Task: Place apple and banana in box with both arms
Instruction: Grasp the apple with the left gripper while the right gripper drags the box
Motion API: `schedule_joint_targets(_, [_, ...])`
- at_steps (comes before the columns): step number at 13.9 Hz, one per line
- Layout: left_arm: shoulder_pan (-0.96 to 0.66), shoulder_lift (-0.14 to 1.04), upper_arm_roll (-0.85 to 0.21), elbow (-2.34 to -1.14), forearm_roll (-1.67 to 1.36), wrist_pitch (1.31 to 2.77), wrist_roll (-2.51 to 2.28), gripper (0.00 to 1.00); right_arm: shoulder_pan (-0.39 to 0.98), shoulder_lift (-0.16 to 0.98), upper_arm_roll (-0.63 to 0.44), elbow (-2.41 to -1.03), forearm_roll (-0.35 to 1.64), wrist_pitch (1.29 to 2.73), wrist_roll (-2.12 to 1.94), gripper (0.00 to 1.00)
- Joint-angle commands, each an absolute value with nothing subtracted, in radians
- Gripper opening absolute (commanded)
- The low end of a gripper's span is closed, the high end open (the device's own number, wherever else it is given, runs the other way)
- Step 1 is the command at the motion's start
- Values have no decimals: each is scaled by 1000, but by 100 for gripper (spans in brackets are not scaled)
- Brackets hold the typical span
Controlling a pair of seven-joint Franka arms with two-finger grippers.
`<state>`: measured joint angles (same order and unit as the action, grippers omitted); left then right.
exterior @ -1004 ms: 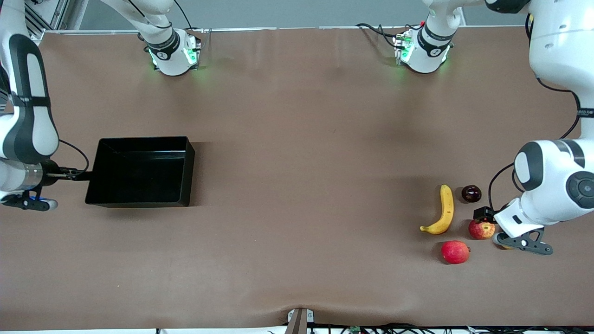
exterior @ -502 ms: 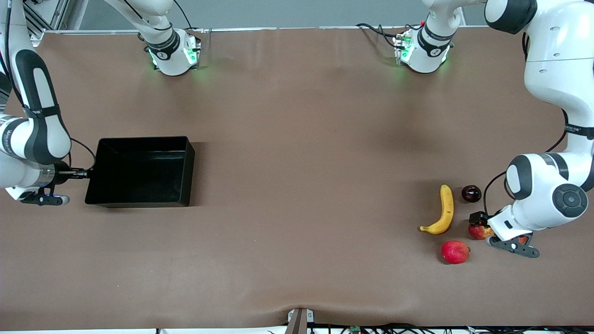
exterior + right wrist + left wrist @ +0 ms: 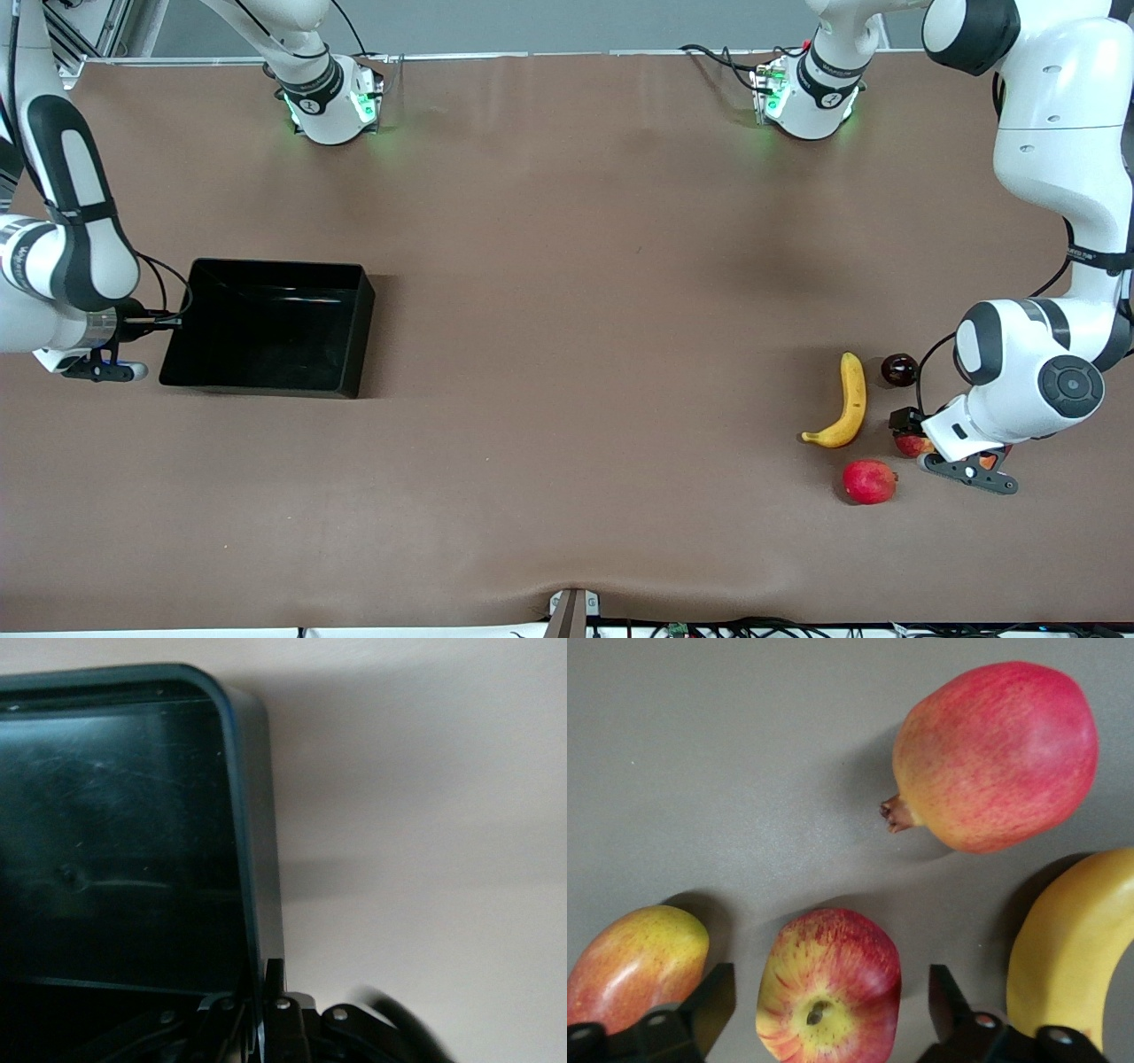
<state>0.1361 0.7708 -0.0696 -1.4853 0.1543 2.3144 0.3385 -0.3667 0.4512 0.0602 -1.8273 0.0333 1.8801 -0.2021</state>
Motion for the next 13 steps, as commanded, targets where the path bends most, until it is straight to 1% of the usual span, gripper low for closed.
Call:
schedule_joint_targets(1, [140, 781, -72, -1473, 175, 2321, 353, 68, -309, 428, 71, -1694, 182, 1641, -172, 0])
schedule_joint_targets(2, [140, 782, -72, -1474, 175, 2321, 353, 47, -269, 428, 71, -1648, 224, 1571, -107, 0])
schedule_joint_targets(3, [140, 782, -72, -1474, 175, 2321, 353, 27, -214, 428, 72, -1616, 230, 1548, 17, 0])
schedule_joint_targets(4, [140, 782, -72, -1476, 175, 2321, 353, 12, -148, 426, 72, -1589, 233, 1546, 128, 0])
schedule_joint_targets(5, [140, 779, -72, -1476, 175, 2319, 353, 0, -82, 426, 74, -1565, 244, 1558, 202, 0])
schedule_joint_targets(7, [140, 767, -72, -1473, 176, 2310, 354, 0, 52, 433, 69, -1537, 306, 1604, 291, 0])
schedule_joint_targets(8, [141, 755, -74, -1473, 176, 2301, 354, 0, 90, 437, 69, -1542, 331, 1653, 337, 0])
schedule_joint_targets(11, [132, 681, -84, -1470, 170, 2212, 345, 0, 222, 471, 71, -1545, 374, 1774, 451, 0])
schedule_joint_targets(13, [123, 622, -90, -1471, 161, 2149, 341, 0, 303, 523, 71, -1543, 387, 1863, 482, 0])
